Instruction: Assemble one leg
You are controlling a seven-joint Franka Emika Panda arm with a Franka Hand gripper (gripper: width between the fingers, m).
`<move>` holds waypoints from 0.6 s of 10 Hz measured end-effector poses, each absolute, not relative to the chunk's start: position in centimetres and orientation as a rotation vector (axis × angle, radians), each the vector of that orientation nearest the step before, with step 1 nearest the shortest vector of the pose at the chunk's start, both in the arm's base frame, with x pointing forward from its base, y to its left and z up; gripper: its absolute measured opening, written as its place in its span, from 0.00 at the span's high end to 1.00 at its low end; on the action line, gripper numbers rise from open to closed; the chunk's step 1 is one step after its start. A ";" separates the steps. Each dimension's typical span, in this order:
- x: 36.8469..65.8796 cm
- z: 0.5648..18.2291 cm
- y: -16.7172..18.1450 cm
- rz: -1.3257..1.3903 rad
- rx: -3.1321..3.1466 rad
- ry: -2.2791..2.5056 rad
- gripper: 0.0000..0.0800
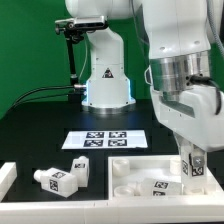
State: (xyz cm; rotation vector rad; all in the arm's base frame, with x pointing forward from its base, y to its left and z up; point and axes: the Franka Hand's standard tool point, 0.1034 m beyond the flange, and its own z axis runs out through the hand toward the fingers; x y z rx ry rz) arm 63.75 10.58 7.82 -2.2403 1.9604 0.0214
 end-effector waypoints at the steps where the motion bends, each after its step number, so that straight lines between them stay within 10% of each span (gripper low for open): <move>1: 63.7 7.8 10.6 0.019 -2.259 1.939 0.61; 4: 64.0 7.9 10.6 -0.057 -2.618 1.457 0.25; 6: 64.2 8.3 11.1 -0.096 -2.823 1.084 0.19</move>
Offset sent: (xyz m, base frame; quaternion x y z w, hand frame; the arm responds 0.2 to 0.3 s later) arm 0.0030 0.0102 0.0031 0.0244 -0.0064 -0.4785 0.8777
